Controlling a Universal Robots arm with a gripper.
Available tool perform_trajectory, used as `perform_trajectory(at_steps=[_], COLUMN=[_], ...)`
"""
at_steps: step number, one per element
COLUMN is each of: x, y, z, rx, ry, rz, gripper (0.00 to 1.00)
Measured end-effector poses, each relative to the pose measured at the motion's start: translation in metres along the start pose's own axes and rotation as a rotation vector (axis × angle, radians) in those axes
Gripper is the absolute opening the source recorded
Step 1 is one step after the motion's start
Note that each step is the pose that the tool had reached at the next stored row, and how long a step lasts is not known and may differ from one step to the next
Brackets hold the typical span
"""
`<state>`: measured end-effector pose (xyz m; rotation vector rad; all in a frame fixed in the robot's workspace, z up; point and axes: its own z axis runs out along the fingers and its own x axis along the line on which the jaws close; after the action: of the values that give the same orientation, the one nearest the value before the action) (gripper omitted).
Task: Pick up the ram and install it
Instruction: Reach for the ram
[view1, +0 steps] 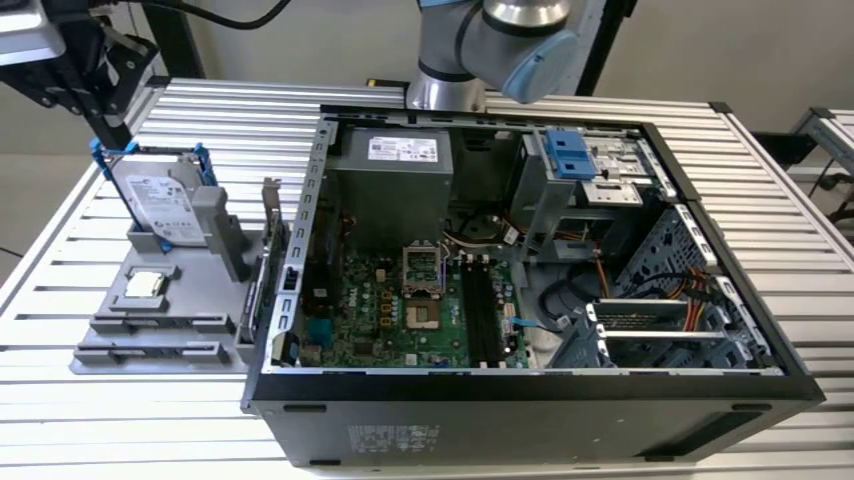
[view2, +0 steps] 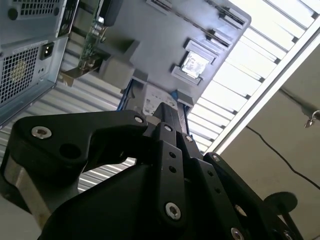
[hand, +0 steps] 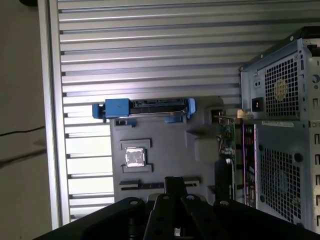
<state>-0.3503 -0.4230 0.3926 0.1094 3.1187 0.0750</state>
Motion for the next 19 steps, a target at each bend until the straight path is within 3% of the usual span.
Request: perform_trajectory(at_steps=[19], x=[-0.0002], y=[-0.0257], z=[-0.0011], rx=[0.0000], ry=[0.0000], rz=[0.000], gripper=[0.00])
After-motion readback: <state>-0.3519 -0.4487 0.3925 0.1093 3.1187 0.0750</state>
